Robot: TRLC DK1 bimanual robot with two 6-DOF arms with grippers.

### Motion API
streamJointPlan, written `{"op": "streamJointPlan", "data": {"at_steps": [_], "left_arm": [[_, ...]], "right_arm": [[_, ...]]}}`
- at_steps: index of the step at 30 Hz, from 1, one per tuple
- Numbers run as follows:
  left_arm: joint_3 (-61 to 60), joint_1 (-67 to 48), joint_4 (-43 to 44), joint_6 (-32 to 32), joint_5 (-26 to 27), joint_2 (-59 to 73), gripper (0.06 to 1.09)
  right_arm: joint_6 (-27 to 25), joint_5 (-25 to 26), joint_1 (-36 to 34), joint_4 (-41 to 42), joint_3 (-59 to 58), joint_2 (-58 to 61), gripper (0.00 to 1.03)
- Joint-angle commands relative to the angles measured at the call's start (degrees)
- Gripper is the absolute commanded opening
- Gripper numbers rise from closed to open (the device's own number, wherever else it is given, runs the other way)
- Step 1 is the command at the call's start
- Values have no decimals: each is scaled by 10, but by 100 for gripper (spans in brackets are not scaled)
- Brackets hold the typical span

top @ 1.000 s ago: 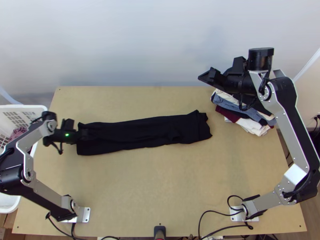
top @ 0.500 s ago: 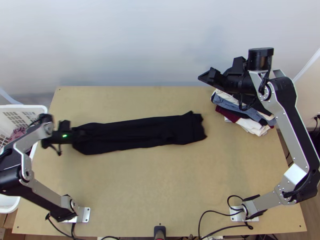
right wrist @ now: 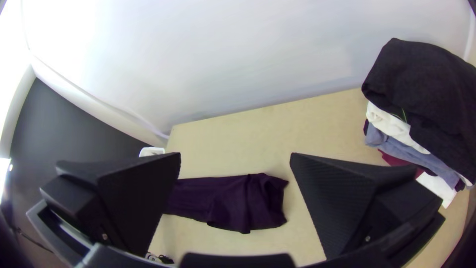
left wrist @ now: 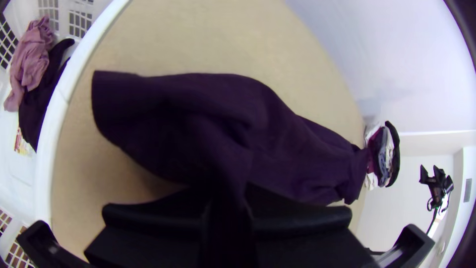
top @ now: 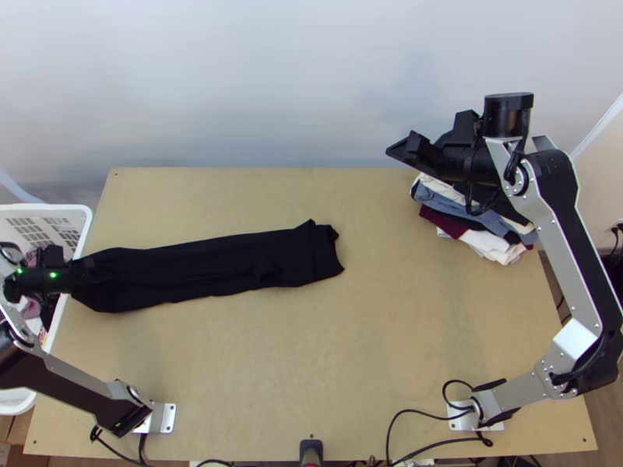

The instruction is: Fold the t-shirt

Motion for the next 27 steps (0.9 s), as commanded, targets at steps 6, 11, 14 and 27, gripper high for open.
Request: {"op": "streamJointPlan", "data": {"at_steps": [6, 11, 14, 27], "left_arm": [[42, -158, -67, -64, 23, -149, 10], [69, -295, -59, -158, 23, -176, 10], [89, -365, -44, -207, 22, -171, 10], [165, -544, 26, -338, -11, -61, 10]], "right_arm": [[6, -3, -9, -3, -12, -9, 100], [6, -3, -17, -3, -22, -18, 100], [5, -3, -23, -3, -30, -29, 100], [-1, -3, -63, -3, -98, -96, 100]]}}
